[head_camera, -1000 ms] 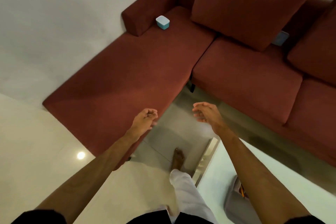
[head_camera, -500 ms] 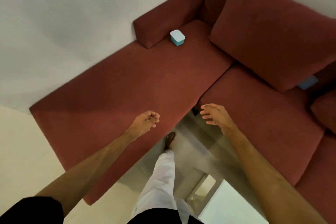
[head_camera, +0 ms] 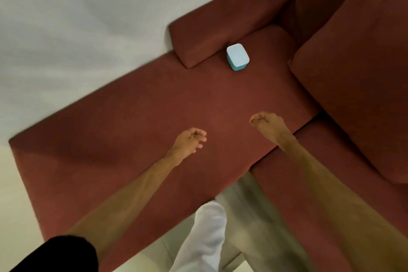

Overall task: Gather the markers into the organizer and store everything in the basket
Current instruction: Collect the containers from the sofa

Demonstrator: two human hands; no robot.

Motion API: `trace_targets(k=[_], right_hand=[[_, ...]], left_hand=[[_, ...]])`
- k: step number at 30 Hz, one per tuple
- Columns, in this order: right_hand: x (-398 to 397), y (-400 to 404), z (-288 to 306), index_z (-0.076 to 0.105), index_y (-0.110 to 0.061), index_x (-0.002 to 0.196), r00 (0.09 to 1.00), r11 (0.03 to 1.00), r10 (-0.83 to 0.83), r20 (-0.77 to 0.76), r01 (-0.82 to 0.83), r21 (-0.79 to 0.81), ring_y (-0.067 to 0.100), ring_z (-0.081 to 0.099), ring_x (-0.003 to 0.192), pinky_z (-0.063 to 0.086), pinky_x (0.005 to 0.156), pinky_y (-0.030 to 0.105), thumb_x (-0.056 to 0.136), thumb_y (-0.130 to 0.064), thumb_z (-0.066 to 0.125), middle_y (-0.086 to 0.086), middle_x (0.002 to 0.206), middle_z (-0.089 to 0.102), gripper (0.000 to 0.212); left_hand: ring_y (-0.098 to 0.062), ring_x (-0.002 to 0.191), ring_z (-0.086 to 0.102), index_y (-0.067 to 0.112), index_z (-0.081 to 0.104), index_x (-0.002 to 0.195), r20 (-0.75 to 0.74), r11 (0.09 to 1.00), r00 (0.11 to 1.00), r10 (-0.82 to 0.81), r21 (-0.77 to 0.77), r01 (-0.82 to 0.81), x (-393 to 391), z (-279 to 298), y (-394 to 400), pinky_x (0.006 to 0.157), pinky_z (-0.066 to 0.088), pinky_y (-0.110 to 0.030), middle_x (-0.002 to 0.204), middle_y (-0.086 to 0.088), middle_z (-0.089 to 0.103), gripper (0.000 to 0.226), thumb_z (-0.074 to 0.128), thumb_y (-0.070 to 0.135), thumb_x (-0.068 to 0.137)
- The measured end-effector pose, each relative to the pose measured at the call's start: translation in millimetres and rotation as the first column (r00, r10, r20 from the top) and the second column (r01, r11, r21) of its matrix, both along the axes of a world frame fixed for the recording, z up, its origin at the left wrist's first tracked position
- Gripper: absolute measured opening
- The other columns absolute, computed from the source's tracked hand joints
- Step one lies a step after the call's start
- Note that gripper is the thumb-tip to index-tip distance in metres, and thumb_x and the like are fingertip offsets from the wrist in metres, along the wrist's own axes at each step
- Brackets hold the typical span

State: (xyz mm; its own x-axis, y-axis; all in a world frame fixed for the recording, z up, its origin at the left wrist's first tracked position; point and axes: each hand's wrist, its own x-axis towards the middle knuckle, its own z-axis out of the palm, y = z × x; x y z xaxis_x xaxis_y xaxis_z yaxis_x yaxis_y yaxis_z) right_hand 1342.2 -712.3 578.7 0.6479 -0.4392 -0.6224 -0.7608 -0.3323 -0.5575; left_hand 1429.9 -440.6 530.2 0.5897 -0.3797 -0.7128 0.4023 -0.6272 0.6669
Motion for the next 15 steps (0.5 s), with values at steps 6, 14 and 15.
trace_targets(k=[6, 14, 15], right_hand=[[113.9, -85.0, -77.7, 0.063, -0.023, 0.134, 0.993, 0.989, -0.118, -0.027, 0.120, 0.086, 0.019, 0.063, 0.114, 0.054, 0.102, 0.039, 0.093, -0.044, 0.071, -0.004, 0.125, 0.064, 0.047], [254.8, -163.6, -222.5, 0.066, -0.015, 0.117, 0.655, 0.556, -0.751, -0.086, 0.696, 0.454, 0.025, 0.075, 0.093, 0.062, 0.067, 0.036, 0.091, -0.036, 0.079, 0.013, 0.116, 0.073, 0.036], [266.6, -169.5, -231.6, 0.063, -0.017, 0.117, 0.624, 0.522, -0.777, -0.081, 0.711, 0.471, 0.025, 0.074, 0.094, 0.063, 0.069, 0.038, 0.091, -0.039, 0.078, 0.010, 0.113, 0.071, 0.037]], left_hand=[[-0.013, 0.097, 0.076, 0.028, 0.070, 0.116, -0.057, 0.993, 0.991, 0.117, 0.026, -0.116, 61.5, -54.4, -70.6, 0.091, 0.059, -0.036, 0.110, 0.011, 0.077, 0.020, 0.054, 0.028, 0.104], [-0.014, 0.097, 0.076, 0.027, 0.071, 0.118, -0.134, 0.922, 0.915, 0.380, -0.017, -0.386, 123.8, -113.7, -133.5, 0.086, 0.060, -0.033, 0.109, 0.009, 0.079, 0.020, 0.055, 0.026, 0.105], [-0.014, 0.097, 0.076, 0.027, 0.071, 0.118, -0.135, 0.919, 0.912, 0.386, -0.026, -0.393, 129.3, -114.8, -137.1, 0.087, 0.060, -0.033, 0.109, 0.009, 0.079, 0.020, 0.055, 0.026, 0.105]])
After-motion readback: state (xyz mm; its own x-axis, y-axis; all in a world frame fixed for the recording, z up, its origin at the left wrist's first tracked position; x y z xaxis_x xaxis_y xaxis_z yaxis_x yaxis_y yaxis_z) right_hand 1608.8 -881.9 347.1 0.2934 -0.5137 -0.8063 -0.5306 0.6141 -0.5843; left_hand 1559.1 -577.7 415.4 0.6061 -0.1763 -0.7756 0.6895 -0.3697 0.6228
